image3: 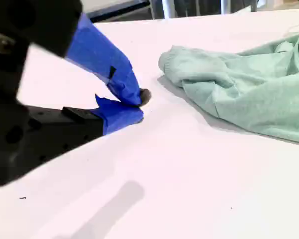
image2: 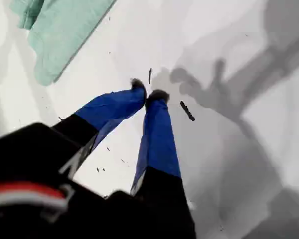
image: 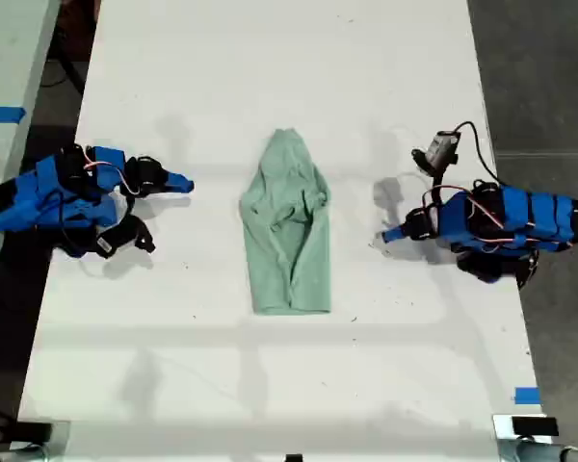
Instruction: Fold t shirt
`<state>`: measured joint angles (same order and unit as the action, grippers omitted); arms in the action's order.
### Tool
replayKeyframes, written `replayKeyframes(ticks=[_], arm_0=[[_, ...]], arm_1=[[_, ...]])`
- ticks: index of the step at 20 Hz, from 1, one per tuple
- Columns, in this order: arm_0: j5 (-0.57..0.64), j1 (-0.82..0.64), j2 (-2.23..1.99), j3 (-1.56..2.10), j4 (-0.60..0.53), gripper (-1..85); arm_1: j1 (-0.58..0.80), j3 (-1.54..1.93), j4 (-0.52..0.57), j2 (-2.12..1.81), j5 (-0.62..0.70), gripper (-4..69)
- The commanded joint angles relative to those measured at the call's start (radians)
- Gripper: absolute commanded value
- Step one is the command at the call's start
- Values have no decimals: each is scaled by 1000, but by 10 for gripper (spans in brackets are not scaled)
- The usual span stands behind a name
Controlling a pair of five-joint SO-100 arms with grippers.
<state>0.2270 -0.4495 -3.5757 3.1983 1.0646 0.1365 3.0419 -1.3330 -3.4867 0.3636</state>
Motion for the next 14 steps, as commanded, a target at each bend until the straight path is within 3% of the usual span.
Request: replayKeyframes(ticks=[1,5,8,11,14], arm_0=[[5,-9,-6,9,-6,5],[8,-9,-6,6,-6,32],[31,21,-9,2,-8,-1],[-144,144,8,-63,-72,-1],[-268,284,555,-342,-210,-1]], arm_1=[[-31,66,-5,-3,-55,14],[-31,66,-5,-2,-57,14],[-28,64,-3,-8,-92,-14],[-81,-75,-86,55,-207,-29],[-123,-423,-48,594,-282,-24]])
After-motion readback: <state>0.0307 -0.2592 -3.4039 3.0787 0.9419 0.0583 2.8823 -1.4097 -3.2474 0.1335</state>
